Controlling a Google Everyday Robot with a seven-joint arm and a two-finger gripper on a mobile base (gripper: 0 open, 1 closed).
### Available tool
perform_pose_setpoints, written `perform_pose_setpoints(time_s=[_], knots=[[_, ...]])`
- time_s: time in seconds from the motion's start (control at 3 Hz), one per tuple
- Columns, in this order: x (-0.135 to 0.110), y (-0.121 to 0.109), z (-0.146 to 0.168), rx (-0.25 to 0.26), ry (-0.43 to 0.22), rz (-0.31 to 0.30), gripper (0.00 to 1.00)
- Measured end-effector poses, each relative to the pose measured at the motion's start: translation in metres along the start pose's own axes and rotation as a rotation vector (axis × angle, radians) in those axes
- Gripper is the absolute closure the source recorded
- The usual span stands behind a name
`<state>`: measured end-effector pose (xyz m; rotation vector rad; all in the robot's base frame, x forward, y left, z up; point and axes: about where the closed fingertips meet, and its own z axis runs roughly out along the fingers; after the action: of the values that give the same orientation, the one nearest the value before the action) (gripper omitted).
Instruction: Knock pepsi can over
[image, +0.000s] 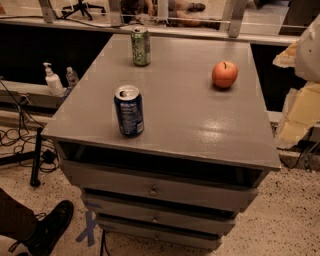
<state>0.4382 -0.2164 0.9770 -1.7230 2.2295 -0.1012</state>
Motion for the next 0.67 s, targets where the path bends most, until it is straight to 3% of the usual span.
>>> perform_pose_setpoints(time_s=[0.33,0.67], knots=[[0.000,0.000,0.000,0.000,0.000,0.000,0.00],[-0.013,-0.006,0.012,0.007,-0.080,0.016,0.00]])
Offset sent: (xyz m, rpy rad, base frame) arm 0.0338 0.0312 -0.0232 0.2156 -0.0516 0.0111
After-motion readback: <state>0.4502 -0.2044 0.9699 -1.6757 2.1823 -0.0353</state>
